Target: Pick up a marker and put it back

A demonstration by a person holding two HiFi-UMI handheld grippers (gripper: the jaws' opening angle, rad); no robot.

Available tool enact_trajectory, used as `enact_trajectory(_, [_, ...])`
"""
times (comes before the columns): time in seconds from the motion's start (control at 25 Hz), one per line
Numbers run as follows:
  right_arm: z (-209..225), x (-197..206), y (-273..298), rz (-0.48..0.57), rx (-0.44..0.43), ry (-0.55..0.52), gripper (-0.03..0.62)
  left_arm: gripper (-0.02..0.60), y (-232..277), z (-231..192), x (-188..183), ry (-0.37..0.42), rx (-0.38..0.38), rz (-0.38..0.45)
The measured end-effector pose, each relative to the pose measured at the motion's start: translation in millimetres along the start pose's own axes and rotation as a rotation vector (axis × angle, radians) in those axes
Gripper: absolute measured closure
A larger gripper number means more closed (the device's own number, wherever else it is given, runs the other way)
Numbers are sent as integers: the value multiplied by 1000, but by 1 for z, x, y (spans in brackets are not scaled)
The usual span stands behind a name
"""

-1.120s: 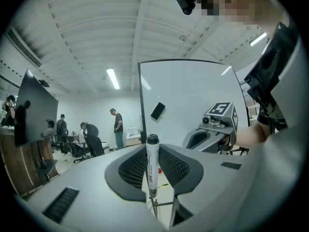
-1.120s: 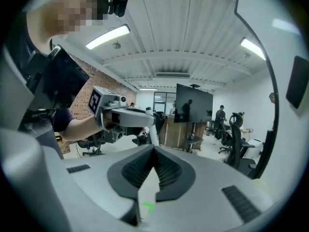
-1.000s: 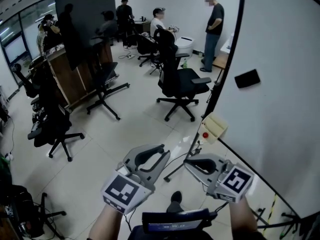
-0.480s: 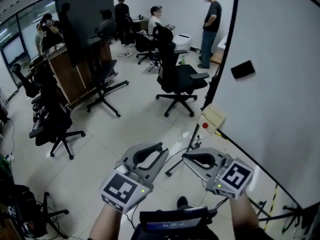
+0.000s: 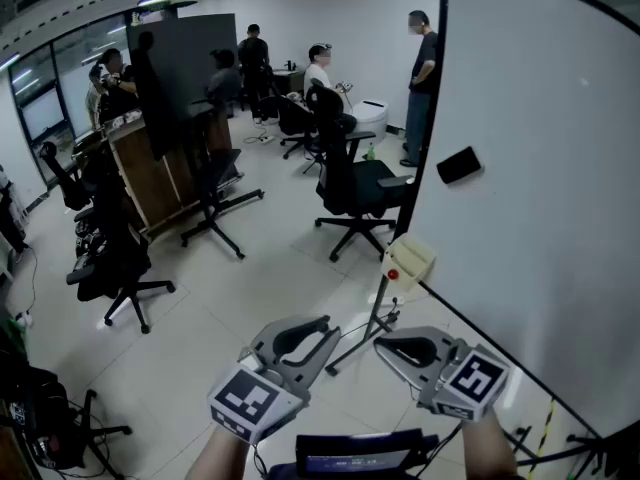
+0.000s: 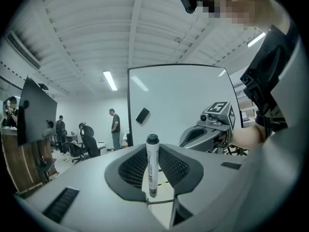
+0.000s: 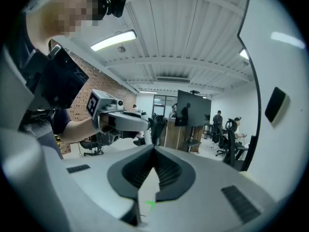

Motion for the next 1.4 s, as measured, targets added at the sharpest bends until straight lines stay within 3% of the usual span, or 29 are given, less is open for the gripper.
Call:
enact_trajectory(0.24, [-18,24,-53,13,-24,7,580,508,-8,64,-5,-12,-42,-17])
enact_trajectory(0.48, [-47,33,-65,30,-127,-1,580,508,-35,105,0,-39,-121,-48])
enact_trajectory(0.84, [-100,22,-55,50,-235,-41,580,508,-94,128,20,-78,-232,-49])
enact_trajectory(1.2, [-201,0,-33,20,-213,-72,580,508,-191,147,58,-75,-217,-17])
enact_trajectory(1.4, [-268,-17,-13,7,-204,-86,579,508,-251,145,86,-122,-195,-2])
Point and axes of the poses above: the fingertips, and each gripper's own axes: y forward along the fingers, z to its right, x out of its underside, the point moved 7 cm from there along -y, backward along the fingers, and after that the axes turned 13 degrees about -z, right-handed, at the moved point
